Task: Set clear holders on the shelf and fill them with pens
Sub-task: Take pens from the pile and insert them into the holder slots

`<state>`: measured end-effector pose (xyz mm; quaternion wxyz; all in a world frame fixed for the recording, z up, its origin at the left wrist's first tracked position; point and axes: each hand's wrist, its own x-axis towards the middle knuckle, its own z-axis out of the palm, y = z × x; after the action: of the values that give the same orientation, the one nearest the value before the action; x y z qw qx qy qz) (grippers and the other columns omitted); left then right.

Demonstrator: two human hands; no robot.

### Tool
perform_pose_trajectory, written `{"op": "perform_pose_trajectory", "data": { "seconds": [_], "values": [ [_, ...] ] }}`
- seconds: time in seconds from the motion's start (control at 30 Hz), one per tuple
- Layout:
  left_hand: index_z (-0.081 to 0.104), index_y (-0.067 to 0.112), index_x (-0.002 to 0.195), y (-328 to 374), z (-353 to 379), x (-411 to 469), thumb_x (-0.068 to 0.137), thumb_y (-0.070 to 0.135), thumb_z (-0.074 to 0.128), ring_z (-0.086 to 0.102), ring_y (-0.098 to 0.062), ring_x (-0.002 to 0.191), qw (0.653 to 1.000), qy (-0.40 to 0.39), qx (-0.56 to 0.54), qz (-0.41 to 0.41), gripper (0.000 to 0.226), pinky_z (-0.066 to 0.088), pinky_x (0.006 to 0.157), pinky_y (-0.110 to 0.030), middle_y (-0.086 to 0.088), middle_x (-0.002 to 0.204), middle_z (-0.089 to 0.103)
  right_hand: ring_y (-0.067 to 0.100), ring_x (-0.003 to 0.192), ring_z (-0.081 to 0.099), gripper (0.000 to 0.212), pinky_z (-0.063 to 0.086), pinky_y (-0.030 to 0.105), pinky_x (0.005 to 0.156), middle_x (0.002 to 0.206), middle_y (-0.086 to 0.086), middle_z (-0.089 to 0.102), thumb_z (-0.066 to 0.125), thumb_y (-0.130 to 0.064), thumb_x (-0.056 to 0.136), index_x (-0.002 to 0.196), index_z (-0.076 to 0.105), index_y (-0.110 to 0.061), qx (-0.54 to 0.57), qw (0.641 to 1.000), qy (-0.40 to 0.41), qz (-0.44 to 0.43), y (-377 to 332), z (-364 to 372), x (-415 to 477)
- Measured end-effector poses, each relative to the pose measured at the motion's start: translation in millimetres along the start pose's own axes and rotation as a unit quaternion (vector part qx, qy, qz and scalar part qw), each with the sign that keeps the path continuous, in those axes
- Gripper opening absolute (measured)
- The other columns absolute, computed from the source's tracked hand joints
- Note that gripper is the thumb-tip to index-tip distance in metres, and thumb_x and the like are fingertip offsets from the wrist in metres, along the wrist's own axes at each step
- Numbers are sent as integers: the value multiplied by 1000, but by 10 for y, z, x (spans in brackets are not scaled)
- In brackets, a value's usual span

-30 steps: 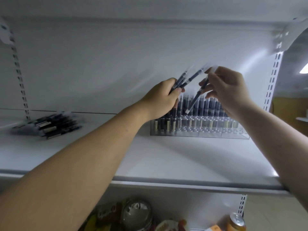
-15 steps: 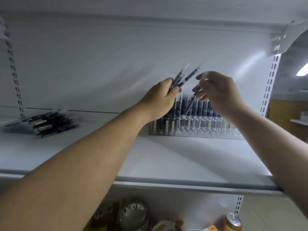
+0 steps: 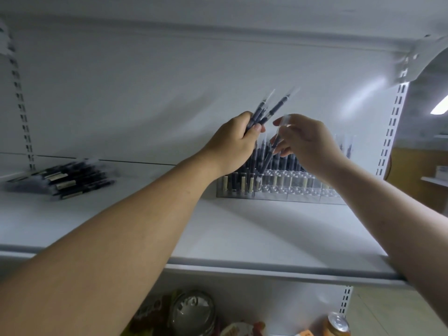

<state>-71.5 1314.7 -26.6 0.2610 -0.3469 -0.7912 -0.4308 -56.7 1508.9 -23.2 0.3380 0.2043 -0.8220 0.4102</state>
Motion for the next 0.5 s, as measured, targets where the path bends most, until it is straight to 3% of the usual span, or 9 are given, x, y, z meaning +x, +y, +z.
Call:
{"op": "perform_pose_trajectory", "data": {
  "seconds": [0.27, 0.43, 0.5],
  "values": [
    [59, 15, 113, -8, 0, 13, 112, 27, 42, 44, -7, 50, 1000, 15, 8, -1, 21, 41, 52, -28, 0, 70, 52, 14, 75, 75, 43, 63, 49, 80, 85, 2, 77, 56, -20, 107, 149, 48, -24, -58, 997, -41, -27, -84, 166, -16],
    [57, 12, 112, -14, 11, 2, 112, 27, 42, 44, -10, 52, 1000, 6, 10, -2, 21, 41, 56, -35, 0, 71, 50, 17, 77, 74, 36, 63, 51, 78, 81, -2, 77, 55, -21, 108, 144, 52, -26, -108, 990, -88, -30, -89, 171, -61],
    [58, 11, 113, -5, 8, -1, 112, 27, 41, 44, -10, 53, 1000, 4, 8, -8, 23, 40, 57, -33, -1, 71, 52, 13, 74, 73, 39, 63, 45, 72, 82, -2, 77, 54, -24, 108, 146, 51, -27, -109, 990, -89, -25, -77, 159, -67]
  ]
}}
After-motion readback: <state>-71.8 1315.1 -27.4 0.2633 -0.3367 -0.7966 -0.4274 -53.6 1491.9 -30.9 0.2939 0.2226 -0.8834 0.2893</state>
